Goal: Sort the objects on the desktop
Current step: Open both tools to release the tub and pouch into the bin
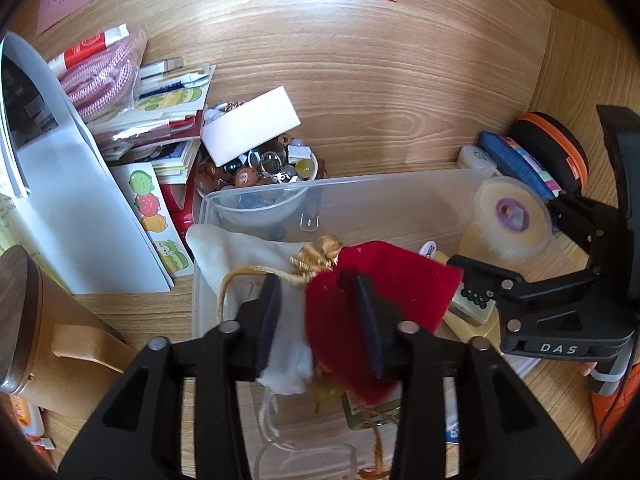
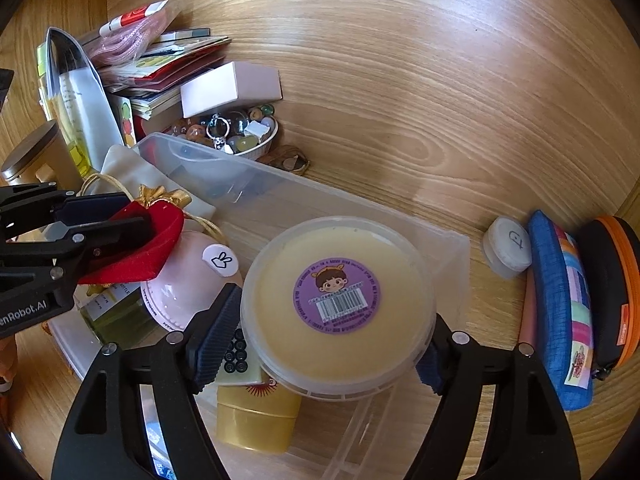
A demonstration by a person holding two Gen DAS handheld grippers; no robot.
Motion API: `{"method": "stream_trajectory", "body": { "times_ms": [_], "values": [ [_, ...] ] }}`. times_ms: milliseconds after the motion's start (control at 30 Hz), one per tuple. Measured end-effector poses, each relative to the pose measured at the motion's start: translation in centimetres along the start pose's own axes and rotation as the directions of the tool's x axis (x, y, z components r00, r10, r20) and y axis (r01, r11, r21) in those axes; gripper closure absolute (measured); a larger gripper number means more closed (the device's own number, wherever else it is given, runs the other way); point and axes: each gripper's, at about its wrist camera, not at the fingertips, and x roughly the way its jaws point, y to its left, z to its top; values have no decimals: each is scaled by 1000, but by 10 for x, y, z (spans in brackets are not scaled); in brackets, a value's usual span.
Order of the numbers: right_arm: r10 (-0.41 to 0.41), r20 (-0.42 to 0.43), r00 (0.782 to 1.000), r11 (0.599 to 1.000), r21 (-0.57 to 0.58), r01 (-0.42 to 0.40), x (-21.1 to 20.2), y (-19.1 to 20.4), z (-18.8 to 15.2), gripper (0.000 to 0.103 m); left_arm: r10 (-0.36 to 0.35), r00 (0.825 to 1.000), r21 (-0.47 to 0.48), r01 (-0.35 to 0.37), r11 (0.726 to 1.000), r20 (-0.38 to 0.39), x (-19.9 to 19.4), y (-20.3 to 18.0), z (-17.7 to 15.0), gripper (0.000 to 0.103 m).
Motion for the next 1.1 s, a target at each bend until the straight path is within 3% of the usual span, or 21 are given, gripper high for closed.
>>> {"method": "stream_trajectory", "body": {
  "times_ms": [233,467,567,800,1100],
  "values": [
    [-38,70,997,999,-18,40,-19,2,3,18,18,999,18,-19,1000,29,-4,-3,1,49],
    [-42,73,996,999,-21,44,-26,3,5,18,7,1000,0,-7,1000,25,-5,-2,2,48],
    [-33,81,996,999,-13,34,-35,3,4,18,20,999,-5,-20,1000,43,-13,-2,4,40],
    [-38,107,993,999,-3,39,-58,5,-1,18,31,995,-3,-30,1000,93,-39,-4,5,32],
    [-39,135,990,999,-9,40,-85,15,-18,18,47,992,4,-48,999,121,-68,-10,-3,31]
  ]
}}
